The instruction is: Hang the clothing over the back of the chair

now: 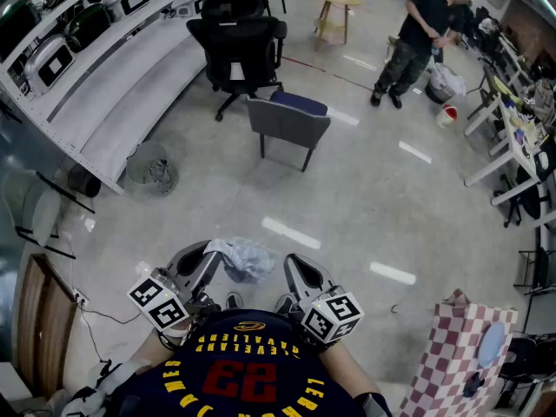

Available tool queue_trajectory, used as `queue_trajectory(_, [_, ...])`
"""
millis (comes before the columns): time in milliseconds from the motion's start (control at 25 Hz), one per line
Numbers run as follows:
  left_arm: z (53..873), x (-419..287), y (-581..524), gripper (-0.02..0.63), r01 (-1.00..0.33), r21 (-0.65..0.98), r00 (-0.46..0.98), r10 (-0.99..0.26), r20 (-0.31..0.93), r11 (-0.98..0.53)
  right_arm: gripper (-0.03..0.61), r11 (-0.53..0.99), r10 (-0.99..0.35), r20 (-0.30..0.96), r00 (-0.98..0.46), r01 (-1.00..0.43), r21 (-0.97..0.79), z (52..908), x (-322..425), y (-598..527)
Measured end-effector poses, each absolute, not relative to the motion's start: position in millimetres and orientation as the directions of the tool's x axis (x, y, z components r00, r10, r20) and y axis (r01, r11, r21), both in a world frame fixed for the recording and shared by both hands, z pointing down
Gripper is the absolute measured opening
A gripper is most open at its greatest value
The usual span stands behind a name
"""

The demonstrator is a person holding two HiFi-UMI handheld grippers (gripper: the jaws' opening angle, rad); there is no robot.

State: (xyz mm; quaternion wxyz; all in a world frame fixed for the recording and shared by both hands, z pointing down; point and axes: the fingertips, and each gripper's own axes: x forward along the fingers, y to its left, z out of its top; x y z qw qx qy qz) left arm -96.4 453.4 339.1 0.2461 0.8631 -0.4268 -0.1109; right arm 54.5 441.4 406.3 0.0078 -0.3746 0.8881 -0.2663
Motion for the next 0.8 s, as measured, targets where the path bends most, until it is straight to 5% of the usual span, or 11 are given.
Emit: queue_trajectory(800, [326,-70,443,0.032,-0.712,0.490,0.581,-0.814,0.007,-0.503,0.020,0.588,-0.665,0.162,-0.729,-0.644,-0.490,403,96,433])
